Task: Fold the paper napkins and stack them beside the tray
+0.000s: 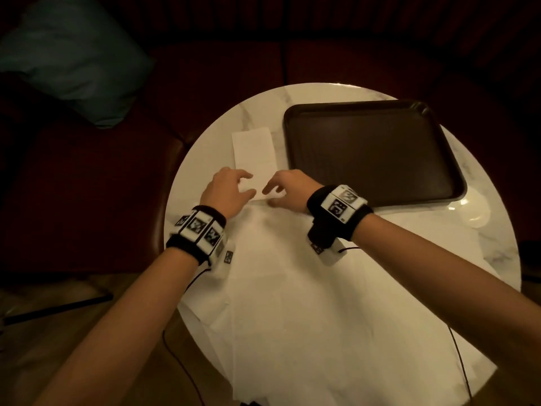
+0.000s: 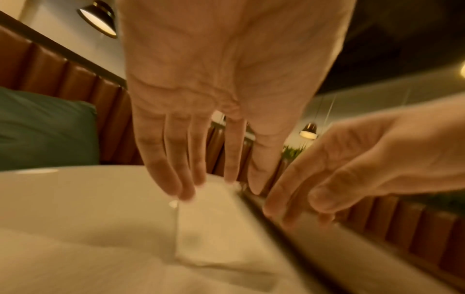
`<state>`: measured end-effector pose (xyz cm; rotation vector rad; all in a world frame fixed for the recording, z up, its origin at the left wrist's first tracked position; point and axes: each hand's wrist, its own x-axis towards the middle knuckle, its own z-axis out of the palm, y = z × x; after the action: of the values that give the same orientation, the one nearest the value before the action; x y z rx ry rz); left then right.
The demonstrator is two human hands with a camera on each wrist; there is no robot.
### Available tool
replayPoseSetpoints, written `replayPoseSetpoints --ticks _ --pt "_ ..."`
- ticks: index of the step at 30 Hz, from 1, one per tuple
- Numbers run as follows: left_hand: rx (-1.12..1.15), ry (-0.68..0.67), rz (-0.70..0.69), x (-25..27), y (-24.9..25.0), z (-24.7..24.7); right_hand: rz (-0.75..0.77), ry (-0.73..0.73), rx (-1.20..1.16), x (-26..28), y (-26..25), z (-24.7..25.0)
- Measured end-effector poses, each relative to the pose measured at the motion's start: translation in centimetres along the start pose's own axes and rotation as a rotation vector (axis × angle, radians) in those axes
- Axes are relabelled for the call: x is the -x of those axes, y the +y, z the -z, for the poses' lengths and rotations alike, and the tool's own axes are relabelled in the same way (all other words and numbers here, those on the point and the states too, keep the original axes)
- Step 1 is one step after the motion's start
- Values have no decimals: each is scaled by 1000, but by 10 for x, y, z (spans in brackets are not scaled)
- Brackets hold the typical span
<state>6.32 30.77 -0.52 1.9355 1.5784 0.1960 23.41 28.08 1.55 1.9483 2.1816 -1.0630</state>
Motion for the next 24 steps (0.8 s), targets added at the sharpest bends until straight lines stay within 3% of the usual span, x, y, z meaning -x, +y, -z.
replayPoseSetpoints --ticks 4,7,9,17,21,24 --pt "68 -153 -63 71 1 -8 -18 -139 60 62 -9 -11" --pt "-37 -334 -97 112 0 -37 -74 -296 116 91 -11 -49" --pt "-158 -381 -113 129 -1 -58 -106 -331 169 102 -10 -71" --pt "-366 -278 -98 146 8 -86 -77 -146 279 115 -3 -108" --pt "-253 -262 -113 148 12 -79 -44 -105 277 122 1 -103" --pt "4 -298 -97 155 17 -60 -38 -144 113 134 7 -87"
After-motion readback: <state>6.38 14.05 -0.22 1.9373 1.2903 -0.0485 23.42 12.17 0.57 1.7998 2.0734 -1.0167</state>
